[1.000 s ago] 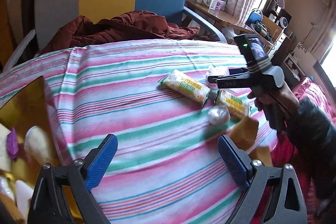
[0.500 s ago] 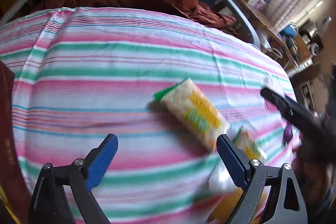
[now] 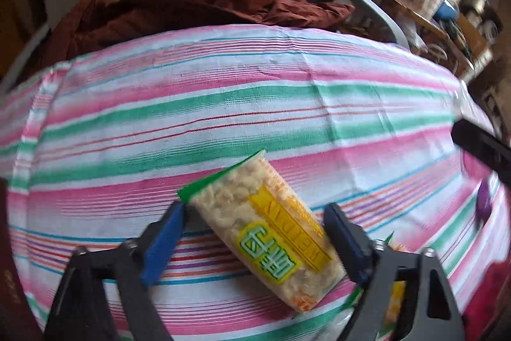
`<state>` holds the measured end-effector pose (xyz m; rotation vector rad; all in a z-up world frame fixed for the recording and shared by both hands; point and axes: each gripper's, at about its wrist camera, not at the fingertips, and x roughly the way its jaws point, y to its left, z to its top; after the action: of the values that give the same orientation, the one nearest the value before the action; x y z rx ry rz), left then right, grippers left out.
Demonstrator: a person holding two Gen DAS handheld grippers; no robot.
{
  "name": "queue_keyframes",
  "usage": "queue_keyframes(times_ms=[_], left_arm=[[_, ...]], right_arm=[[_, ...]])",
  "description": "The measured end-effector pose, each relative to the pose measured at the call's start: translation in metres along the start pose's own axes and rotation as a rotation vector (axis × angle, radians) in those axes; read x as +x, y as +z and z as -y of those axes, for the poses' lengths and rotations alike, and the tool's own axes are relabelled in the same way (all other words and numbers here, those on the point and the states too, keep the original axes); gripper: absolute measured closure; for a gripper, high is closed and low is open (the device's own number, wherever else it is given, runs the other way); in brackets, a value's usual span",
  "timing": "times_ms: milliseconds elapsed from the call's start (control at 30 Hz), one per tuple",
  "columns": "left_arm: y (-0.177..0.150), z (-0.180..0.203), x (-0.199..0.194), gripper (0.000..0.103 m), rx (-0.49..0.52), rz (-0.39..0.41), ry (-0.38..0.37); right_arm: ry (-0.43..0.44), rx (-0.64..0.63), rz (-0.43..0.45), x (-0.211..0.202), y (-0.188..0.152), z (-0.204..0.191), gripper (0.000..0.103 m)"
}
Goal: Organize objects
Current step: 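Carry the snack pack and pink roller into the gold tray and open both tools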
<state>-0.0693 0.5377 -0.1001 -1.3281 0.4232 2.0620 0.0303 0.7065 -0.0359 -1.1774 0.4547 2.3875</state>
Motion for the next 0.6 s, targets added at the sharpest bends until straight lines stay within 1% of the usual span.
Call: queue_keyframes(times_ms=[33,67,100,133,200,333,500,600], left_arm=[[-0.005,-0.002,-0.004,0.038,0.044,0.012,-0.002],[-0.009,-0.007,-0.006,0.044,0.063,0.013,-0.025],[-0.014,-0.016,-0.01,0.047,0.074,0.019,-0.045],[-0.018,-0.024,-0.013,0.055,0.082,0.019,-0.053],[-0.025,-0.046,-0.021,0.057,0.072,0.015,-0.068],[-0.037,-0.075,-0.029,0.057,0.063,0.008,-0.094],[-0.056,-0.082,-0.04,0.057,0.069,0.024,-0.08],[-0.071,-0.084,-0.047,0.057,0.065,0.045,-0.071]], right_arm=[[0.006,-0.009,-0.002,0.001,-0.001,-0.002,0.026],[0.011,-0.019,-0.002,0.002,-0.002,-0.004,0.026],[0.015,-0.027,-0.002,0.001,-0.002,-0.007,0.026],[0.021,-0.038,-0.002,0.001,-0.003,-0.01,0.026],[0.037,-0.066,-0.001,0.001,-0.005,-0.017,0.026],[0.075,-0.115,-0.009,0.005,-0.01,-0.031,0.026],[0.143,-0.168,-0.031,0.011,-0.019,-0.049,0.026],[0.158,-0.193,-0.054,0.017,-0.025,-0.058,0.026]])
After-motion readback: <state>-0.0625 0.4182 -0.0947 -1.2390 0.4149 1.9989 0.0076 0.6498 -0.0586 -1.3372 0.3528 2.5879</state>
